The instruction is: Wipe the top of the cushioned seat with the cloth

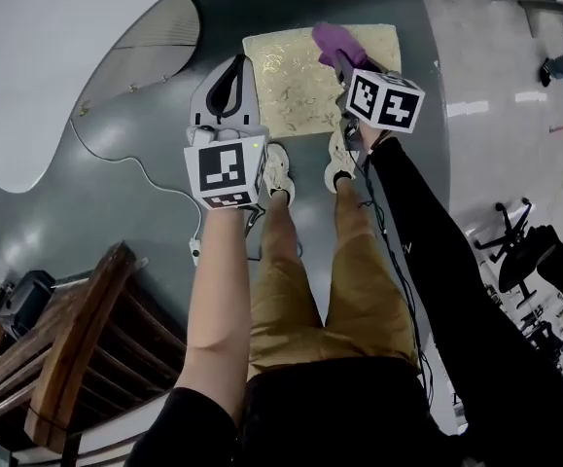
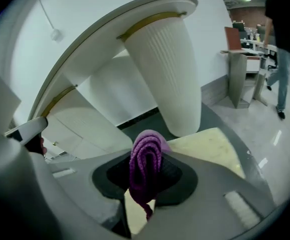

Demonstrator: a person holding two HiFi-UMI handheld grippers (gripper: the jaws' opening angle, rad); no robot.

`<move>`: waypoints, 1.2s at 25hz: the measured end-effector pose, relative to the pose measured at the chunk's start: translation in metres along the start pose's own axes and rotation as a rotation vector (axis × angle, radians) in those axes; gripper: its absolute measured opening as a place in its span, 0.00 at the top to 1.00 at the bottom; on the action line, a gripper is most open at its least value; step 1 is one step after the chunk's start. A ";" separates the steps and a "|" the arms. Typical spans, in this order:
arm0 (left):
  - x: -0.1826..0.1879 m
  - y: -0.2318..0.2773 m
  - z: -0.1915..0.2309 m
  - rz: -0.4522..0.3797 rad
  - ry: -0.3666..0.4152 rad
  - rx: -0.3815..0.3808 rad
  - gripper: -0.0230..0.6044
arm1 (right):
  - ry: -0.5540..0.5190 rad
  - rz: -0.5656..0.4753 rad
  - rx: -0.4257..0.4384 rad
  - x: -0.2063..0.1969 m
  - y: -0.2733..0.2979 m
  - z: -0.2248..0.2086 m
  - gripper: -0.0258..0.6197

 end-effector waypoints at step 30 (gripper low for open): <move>-0.016 0.022 0.003 0.027 -0.067 -0.091 0.95 | -0.007 0.208 -0.043 -0.059 0.040 -0.010 0.83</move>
Point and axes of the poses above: the fingertips, and each gripper's own axes: y forward along the fingers, z to its left, x out of its top, the point moved 3 cm from there along -y, backward along the fingers, and after that the axes turned 14 degrees about -z, right-handed, at the moved point
